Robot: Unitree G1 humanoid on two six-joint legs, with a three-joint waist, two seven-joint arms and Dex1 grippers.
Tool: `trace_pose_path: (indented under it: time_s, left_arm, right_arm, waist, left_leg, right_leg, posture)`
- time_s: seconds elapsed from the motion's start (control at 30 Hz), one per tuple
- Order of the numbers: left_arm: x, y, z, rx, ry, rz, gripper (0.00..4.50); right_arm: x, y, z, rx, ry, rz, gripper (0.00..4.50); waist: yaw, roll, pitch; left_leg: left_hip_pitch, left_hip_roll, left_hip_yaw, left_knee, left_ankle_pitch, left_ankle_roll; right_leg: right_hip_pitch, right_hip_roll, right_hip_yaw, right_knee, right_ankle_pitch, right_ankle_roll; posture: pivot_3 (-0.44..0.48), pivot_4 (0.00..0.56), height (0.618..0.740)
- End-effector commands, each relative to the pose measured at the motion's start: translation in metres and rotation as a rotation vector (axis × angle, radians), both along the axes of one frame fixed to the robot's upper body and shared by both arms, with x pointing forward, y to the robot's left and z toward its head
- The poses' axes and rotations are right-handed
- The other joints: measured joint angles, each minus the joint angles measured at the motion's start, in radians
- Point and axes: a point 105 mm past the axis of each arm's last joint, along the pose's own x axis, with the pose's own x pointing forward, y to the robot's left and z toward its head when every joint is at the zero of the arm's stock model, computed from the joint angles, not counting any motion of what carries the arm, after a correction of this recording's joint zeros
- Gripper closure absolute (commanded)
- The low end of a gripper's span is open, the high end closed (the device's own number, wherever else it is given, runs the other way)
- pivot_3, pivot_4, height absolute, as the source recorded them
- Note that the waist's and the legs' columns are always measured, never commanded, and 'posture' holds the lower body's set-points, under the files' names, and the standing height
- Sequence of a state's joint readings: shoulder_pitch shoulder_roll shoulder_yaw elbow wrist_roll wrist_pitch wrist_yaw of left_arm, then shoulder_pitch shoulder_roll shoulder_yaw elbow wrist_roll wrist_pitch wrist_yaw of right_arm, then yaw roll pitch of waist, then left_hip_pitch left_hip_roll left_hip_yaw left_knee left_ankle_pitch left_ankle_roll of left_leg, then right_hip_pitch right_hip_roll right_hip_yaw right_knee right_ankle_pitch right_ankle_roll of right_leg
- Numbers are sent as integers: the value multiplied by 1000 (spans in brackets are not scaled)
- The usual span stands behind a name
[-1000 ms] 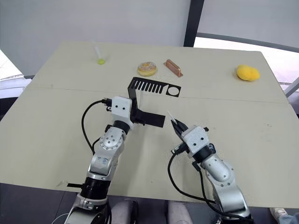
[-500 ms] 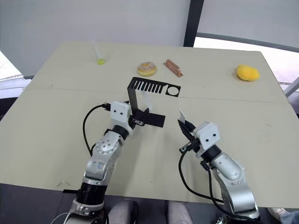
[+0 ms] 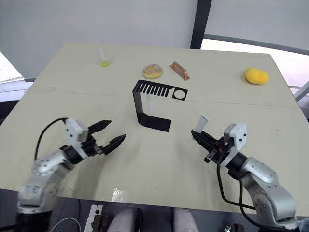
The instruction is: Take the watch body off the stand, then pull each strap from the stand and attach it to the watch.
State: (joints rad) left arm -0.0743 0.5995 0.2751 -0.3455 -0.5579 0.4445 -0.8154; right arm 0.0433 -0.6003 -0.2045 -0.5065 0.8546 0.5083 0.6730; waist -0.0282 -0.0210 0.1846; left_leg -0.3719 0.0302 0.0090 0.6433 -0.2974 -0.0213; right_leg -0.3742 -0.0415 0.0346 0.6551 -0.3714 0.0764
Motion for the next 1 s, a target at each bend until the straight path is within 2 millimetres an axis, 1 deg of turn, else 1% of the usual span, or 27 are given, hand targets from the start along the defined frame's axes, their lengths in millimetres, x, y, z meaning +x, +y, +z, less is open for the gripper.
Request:
trace_pose_path:
  time_s: [0.03,0.13,0.23,0.3,0.4,0.43,0.57,0.63,0.77,0.87,0.93,1.0]
  left_arm:
    - [-12,5,10,-103,164,-181,22]
    - [-20,-3,19,-179,266,-304,22]
    - [-18,-24,34,-287,296,-394,22]
    - [-16,-31,37,-322,321,-423,22]
    - [-14,-48,43,-368,383,-479,22]
    - [-14,-50,43,-372,392,-479,22]
    - [-20,-70,47,-412,433,-584,22]
    - [-19,-74,49,-429,435,-591,22]
    - [-18,-82,45,-429,445,-600,22]
    - [-20,-86,43,-447,455,-610,856]
    - [-18,-86,45,-484,459,-608,1785]
    - [-18,-86,46,-519,469,-614,1785]
  right_arm:
    - [-18,27,14,87,52,214,4500]
    - [-24,48,10,125,120,336,4500]
    - [-24,73,5,161,167,428,4500]
    - [-24,80,6,168,177,455,4500]
    - [-24,94,8,186,185,509,4500]
    - [-24,96,9,188,186,516,4500]
    - [-24,109,12,207,199,579,4500]
    - [-24,110,11,204,205,591,4500]
    - [-24,112,13,232,231,606,4500]
    - [-24,113,15,247,241,619,4500]
    - [-25,115,13,241,242,627,4500]
    - [-26,117,13,246,246,631,4500]
  waist:
    - [-2,0,0]
    - [-3,0,0]
    - [-2,0,0]
    - [-1,0,0]
    - [-1,0,0]
    - [-2,0,0]
    - [-6,0,0]
    - [-6,0,0]
    - [-3,0,0]
    - [-4,0,0]
    - [-3,0,0]
    - [-3,0,0]
  left_leg:
    - [0,0,0,0,0,0]
    - [0,0,-1,0,-1,1]
    - [-1,0,-2,-1,-1,1]
    - [-2,0,-3,-1,-1,1]
    - [-2,-1,-3,0,-1,2]
    - [-3,-1,-3,0,-1,2]
    - [-2,-1,-3,0,-1,1]
    - [-2,-1,-3,0,-1,1]
    - [-2,-1,-3,1,0,1]
    - [-2,-1,-3,1,0,1]
    - [-2,-1,-3,1,0,1]
    - [-2,-1,-3,1,0,1]
  right_leg:
    - [0,0,0,0,0,0]
    - [0,0,0,0,0,0]
    - [-1,-1,-1,-1,0,0]
    - [-1,-1,-2,-1,0,0]
    - [-1,-1,-2,-1,0,1]
    - [-1,-1,-2,-1,0,1]
    - [-2,-1,-2,-1,0,1]
    - [-2,-1,-2,0,0,1]
    - [-2,0,-2,0,0,1]
    - [-2,0,-2,0,0,1]
    - [-2,0,-2,0,0,1]
    - [-2,0,-2,0,0,1]
  posture:
    - [0,150,740]
    - [0,150,740]
    - [0,150,740]
    - [0,150,740]
    - [0,150,740]
    - [0,150,740]
    - [0,150,740]
    - [0,150,740]
    - [0,150,740]
    - [0,150,740]
    - [0,150,740]
    - [0,150,740]
